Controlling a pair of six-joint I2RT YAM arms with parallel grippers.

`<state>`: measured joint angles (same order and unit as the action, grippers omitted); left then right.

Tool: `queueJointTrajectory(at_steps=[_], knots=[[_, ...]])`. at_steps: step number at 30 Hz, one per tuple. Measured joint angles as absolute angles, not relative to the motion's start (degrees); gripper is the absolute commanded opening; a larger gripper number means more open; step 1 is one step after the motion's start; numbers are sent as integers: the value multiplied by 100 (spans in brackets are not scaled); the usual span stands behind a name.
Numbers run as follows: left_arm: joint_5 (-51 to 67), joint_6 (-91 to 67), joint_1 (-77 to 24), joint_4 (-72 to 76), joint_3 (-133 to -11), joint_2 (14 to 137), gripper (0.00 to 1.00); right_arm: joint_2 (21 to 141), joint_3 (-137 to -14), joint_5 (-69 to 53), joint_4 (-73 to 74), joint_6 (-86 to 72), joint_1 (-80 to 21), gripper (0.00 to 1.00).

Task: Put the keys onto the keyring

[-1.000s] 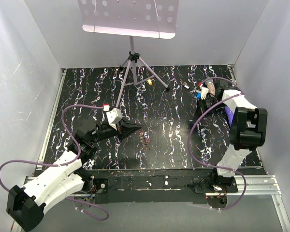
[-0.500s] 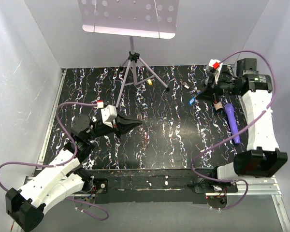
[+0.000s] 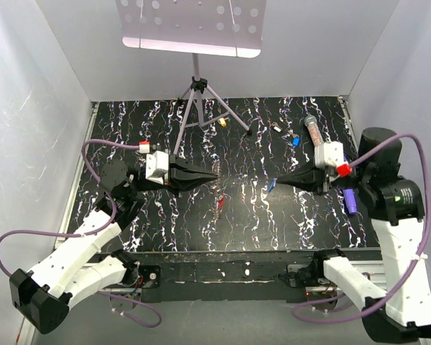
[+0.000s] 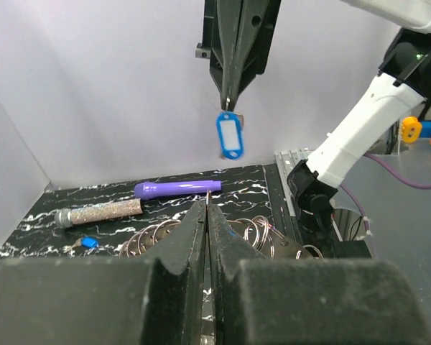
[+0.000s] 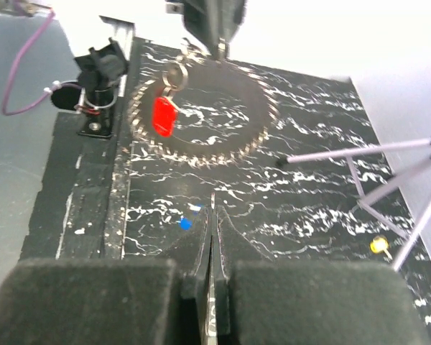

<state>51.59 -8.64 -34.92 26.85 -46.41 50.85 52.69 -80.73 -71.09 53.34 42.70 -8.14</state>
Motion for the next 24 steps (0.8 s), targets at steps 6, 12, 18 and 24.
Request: queueJointTrajectory(at_steps=[6,12,18,24], knots=[[5568,-862,-3492,3507,-4316,5325,0,4816,-7234,-6678,4132,3763,-1793,1],[5813,-646,-3492,3994,-3975,5714,0,4670,-6565,-6392,3601,3660,-2403,1],[5894,-390,-3492,4311,-3684,5902,0,4438,-5918,-6252,3398,3645,-2934,1],[5940,-169,-3494,4357,-3592,5979,0,4353,-5513,-5861,2176,3767,-3170,1]])
